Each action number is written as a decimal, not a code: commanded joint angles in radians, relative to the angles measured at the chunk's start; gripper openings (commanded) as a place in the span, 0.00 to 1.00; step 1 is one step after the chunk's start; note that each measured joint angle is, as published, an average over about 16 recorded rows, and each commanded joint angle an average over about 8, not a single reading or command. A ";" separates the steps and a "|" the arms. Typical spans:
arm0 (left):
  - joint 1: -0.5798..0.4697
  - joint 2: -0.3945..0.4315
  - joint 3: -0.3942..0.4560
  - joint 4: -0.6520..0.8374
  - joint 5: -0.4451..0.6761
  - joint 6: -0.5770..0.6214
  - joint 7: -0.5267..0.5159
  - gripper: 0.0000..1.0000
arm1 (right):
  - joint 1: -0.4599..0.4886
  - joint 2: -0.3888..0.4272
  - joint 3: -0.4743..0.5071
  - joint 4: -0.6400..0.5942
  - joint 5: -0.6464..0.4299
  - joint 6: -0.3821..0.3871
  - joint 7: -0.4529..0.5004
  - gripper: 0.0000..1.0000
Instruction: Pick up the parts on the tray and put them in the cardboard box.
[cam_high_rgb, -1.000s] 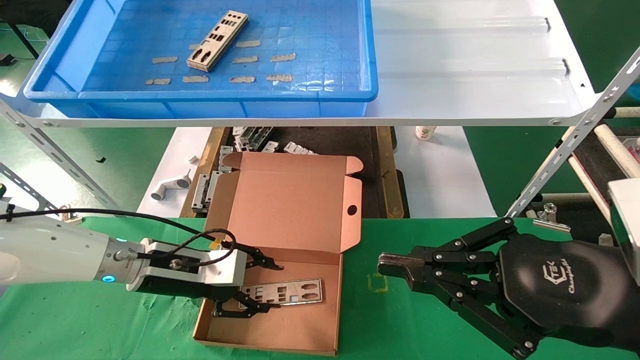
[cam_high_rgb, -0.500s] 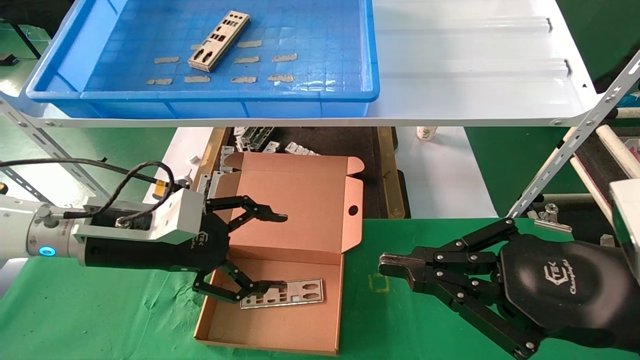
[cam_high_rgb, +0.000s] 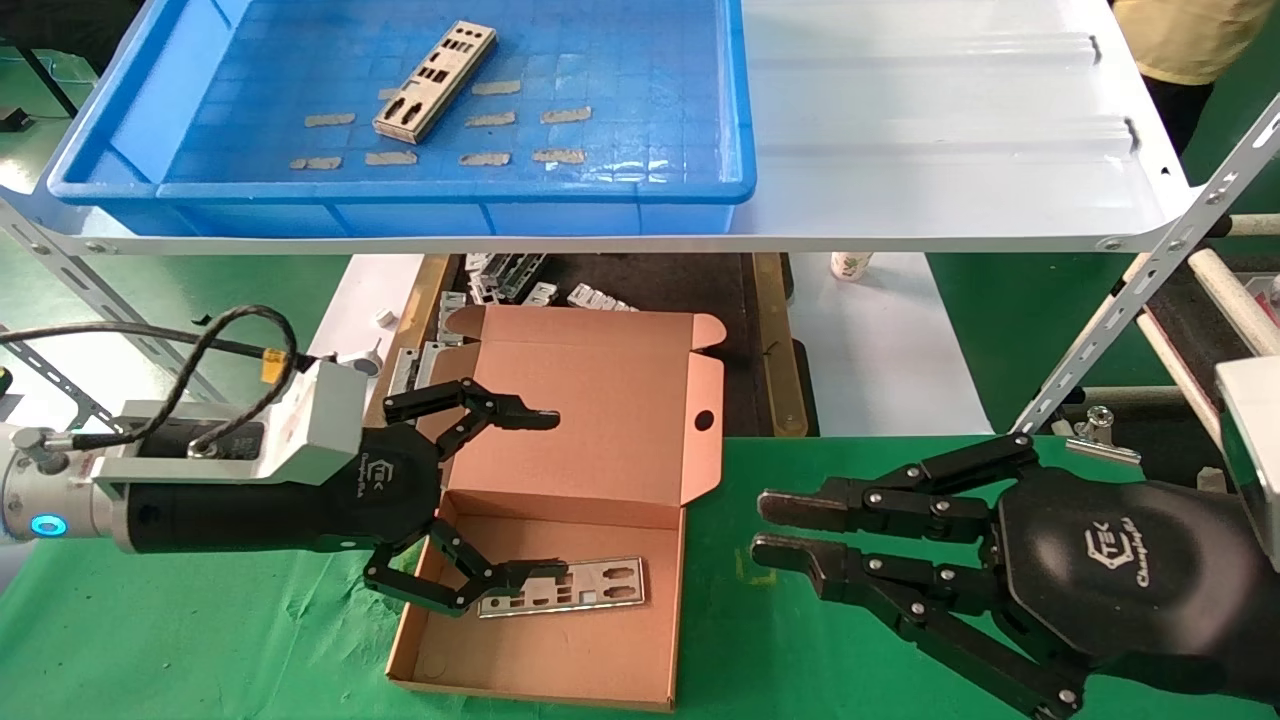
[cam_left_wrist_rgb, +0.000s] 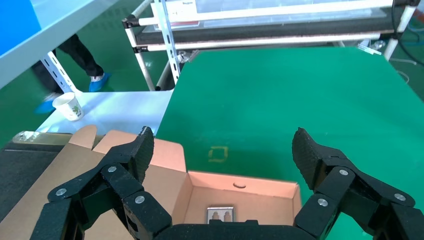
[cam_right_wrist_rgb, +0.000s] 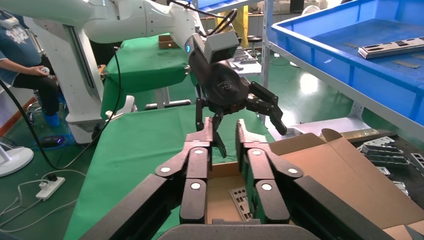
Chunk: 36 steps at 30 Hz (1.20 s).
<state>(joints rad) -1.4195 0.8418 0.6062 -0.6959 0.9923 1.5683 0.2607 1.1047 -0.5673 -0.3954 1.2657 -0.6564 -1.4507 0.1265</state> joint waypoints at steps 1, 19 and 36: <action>0.016 -0.011 -0.015 -0.027 -0.012 -0.003 -0.021 1.00 | 0.000 0.000 0.000 0.000 0.000 0.000 0.000 1.00; 0.161 -0.107 -0.152 -0.274 -0.122 -0.034 -0.209 1.00 | 0.000 0.000 0.000 0.000 0.000 0.000 0.000 1.00; 0.297 -0.199 -0.281 -0.507 -0.225 -0.063 -0.386 1.00 | 0.000 0.000 0.000 0.000 0.000 0.000 0.000 1.00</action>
<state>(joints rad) -1.1240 0.6443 0.3265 -1.1997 0.7682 1.5061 -0.1233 1.1047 -0.5672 -0.3956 1.2657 -0.6563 -1.4506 0.1264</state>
